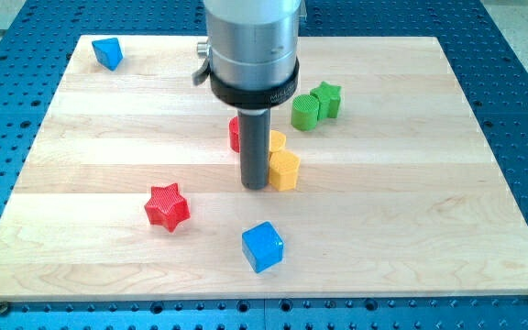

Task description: Place the red circle at the top center

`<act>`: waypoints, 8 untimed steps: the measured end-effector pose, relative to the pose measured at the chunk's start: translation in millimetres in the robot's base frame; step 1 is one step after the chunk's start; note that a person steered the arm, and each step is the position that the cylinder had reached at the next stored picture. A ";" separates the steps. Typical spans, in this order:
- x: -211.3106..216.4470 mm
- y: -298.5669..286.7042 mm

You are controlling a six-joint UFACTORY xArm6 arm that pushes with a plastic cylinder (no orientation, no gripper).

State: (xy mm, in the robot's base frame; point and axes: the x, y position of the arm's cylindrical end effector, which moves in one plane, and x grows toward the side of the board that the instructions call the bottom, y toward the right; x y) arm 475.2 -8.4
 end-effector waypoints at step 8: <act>-197.2 -8.2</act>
